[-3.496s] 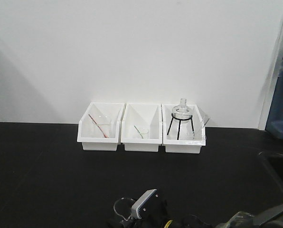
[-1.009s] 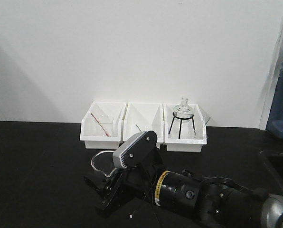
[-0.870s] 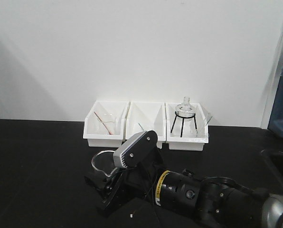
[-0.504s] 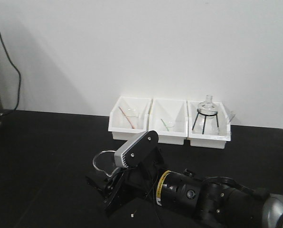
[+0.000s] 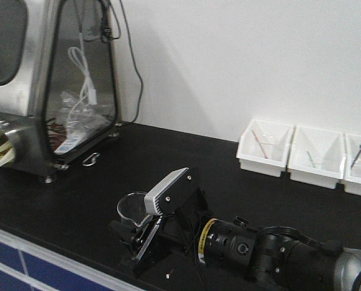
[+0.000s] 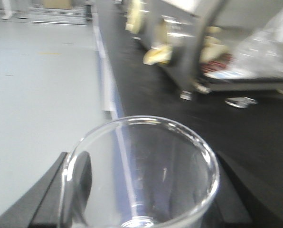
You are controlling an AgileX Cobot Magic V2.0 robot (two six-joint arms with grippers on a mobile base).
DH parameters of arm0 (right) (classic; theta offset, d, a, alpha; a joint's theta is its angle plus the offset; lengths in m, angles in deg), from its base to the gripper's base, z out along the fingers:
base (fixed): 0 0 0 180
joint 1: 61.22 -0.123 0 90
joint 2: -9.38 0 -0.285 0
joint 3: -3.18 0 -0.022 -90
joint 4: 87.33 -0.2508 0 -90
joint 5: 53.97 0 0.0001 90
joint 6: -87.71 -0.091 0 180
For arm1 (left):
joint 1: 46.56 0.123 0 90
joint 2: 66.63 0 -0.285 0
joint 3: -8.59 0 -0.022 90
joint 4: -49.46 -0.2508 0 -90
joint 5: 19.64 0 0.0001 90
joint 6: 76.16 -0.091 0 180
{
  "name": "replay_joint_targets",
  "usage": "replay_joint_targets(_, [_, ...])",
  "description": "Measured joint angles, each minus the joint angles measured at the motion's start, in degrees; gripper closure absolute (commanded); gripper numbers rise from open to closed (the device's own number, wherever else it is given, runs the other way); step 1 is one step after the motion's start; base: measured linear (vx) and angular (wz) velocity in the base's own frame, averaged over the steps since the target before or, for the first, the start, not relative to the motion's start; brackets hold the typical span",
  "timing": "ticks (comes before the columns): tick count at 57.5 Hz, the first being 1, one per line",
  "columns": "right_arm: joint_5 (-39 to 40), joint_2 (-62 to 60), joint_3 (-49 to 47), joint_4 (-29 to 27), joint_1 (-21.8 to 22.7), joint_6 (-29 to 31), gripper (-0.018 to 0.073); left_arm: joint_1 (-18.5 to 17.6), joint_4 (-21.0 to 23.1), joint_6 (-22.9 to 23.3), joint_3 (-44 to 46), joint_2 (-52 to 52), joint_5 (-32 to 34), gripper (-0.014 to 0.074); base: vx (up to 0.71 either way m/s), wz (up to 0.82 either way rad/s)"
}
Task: Pick beaker and place in left cabinet
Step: 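Hold the beaker in the right gripper while the base turns away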
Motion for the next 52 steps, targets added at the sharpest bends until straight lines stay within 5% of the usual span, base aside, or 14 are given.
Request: replay_joint_targets(52, [0.0,0.0,0.0,0.0,0.0,0.0,0.054,0.0,0.0,0.0,0.0,0.0,0.0,0.0593,-0.13,0.59])
